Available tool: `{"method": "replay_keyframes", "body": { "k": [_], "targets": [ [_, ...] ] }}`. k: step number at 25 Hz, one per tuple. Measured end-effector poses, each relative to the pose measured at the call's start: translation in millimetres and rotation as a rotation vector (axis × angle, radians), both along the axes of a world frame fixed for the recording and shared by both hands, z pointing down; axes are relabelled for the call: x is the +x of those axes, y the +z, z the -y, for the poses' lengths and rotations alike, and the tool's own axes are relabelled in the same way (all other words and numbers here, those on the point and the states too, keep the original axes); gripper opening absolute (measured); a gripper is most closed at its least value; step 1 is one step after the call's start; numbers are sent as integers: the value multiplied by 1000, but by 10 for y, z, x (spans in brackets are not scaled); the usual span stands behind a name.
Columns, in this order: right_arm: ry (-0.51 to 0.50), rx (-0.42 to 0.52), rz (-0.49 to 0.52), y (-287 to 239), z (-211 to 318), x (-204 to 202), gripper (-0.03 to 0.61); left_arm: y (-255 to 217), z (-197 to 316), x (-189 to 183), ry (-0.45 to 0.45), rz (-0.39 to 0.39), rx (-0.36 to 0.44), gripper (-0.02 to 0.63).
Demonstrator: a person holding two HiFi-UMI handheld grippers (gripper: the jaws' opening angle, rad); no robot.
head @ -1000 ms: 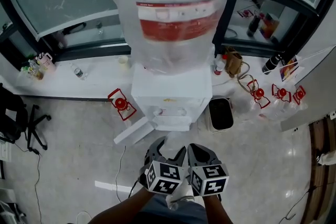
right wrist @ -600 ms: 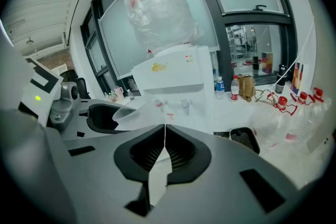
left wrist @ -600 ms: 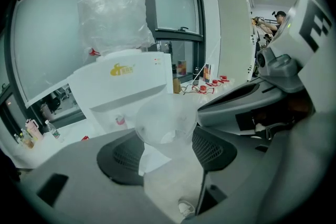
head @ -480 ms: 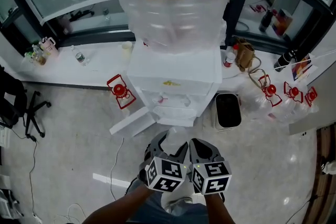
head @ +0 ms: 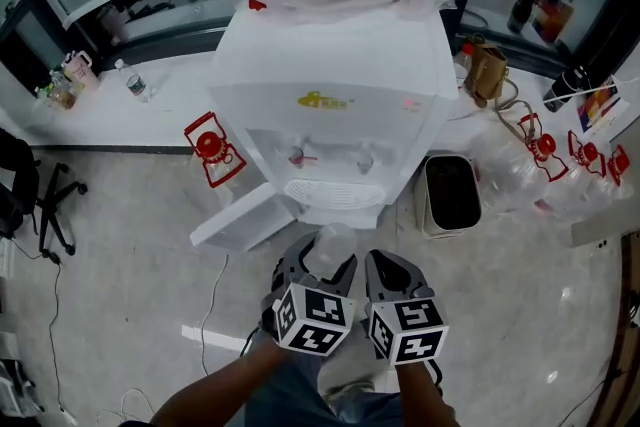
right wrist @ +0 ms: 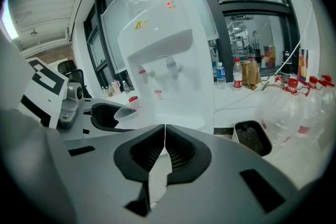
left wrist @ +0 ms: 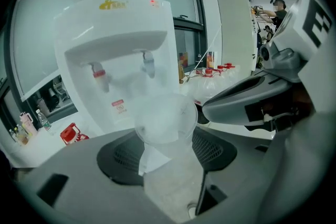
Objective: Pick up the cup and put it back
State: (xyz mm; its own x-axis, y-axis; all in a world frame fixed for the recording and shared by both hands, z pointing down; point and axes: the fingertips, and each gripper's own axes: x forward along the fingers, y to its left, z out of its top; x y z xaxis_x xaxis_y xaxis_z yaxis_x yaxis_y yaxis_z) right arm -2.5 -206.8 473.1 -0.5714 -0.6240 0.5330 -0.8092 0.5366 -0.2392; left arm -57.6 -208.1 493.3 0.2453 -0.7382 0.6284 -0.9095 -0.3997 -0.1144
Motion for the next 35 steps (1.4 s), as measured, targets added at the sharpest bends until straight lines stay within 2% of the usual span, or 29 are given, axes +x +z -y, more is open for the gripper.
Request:
{"method": "replay_keyframes", "body": {
  "k": [6,12,22,28,35],
  "targets": [
    [-17,33,3,570,152,-102,21,654,153,-30,29,26,7,290],
    [-22,63,8,1145,316,-127,21,1211,313,-33,27,13,25,290],
    [-24,106,18,2003,487,-118,21,2112,539,-49,118,103,53,290],
    [-19,150,23,2428,685,-50,21,2629,761,-38,130,133,68,290],
    [-21,147,16,2838,832,-42,21,3115,979,-118,91,123,63,291]
  ]
}}
